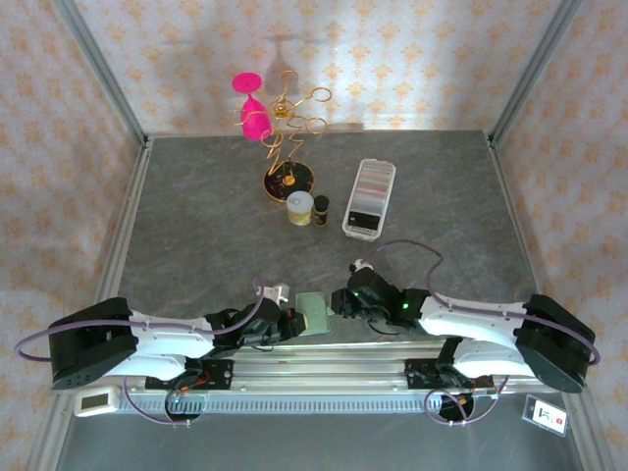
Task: Put the credit cards into the card holder
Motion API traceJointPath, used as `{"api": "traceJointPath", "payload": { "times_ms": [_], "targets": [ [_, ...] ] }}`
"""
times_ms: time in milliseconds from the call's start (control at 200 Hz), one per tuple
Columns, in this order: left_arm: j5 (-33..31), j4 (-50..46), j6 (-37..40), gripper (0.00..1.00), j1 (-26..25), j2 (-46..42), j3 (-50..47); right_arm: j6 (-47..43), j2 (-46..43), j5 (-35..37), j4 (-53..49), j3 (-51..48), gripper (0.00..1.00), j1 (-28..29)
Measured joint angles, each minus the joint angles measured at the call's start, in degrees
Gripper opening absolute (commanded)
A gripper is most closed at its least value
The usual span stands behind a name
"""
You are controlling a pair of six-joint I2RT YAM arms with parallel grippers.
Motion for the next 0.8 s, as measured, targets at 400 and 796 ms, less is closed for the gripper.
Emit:
{"api": "traceJointPath", "payload": {
  "times_ms": [400,796],
  "targets": [
    [-0.3,-0.9,0.0,0.0,0.0,-0.7,0.0,-0.7,3.0,0.1,-0.4,3.8,0.37,1.5],
    [-0.5,-0.9,0.2,0.0,-0.3,-0.7,0.1,-1.8,6.3,0.7,-3.1,5.0,0.1,2.0]
  ]
}}
